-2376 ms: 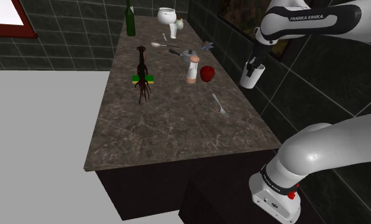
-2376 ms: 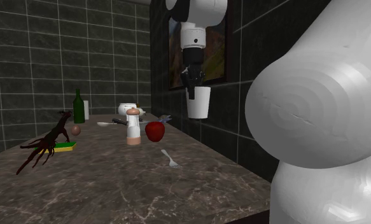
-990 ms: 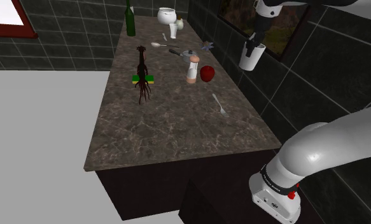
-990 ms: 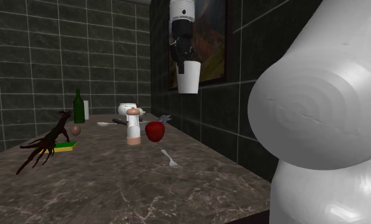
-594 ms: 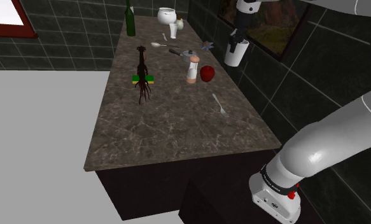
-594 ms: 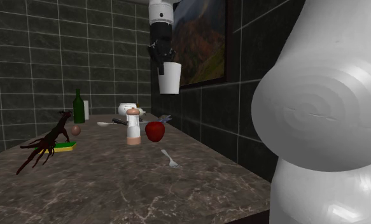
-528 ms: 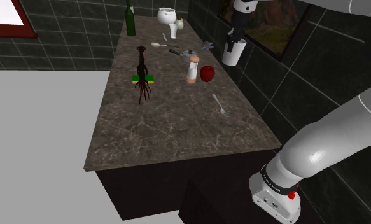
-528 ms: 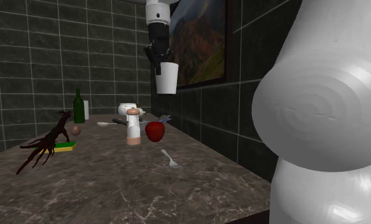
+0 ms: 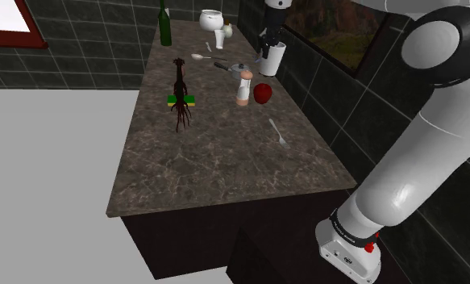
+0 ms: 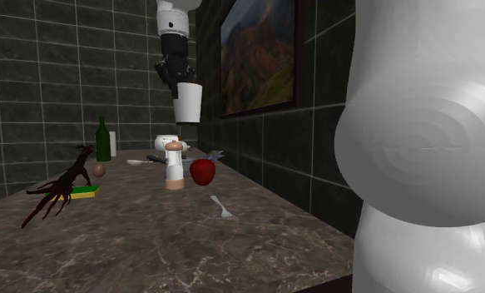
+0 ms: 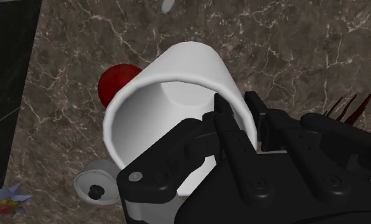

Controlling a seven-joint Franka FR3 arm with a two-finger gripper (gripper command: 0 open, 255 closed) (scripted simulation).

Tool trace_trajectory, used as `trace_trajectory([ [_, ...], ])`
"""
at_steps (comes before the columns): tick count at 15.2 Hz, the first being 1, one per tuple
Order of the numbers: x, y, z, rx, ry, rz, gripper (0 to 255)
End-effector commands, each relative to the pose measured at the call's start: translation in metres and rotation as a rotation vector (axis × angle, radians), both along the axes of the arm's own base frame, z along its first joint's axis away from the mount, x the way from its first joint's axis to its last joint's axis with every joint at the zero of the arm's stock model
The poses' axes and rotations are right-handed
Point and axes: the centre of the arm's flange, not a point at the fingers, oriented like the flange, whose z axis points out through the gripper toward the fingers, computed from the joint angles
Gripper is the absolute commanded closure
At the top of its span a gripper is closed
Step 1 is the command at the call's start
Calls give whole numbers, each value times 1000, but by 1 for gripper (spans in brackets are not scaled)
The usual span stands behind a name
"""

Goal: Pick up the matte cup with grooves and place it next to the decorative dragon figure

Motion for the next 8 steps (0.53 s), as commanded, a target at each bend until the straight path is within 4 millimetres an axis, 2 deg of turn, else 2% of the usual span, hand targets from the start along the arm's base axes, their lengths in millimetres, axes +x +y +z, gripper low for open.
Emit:
trace_trajectory([
  [1, 25, 14, -2, 0, -1, 0, 255],
  [8, 107, 56, -2, 0, -1, 0, 255],
])
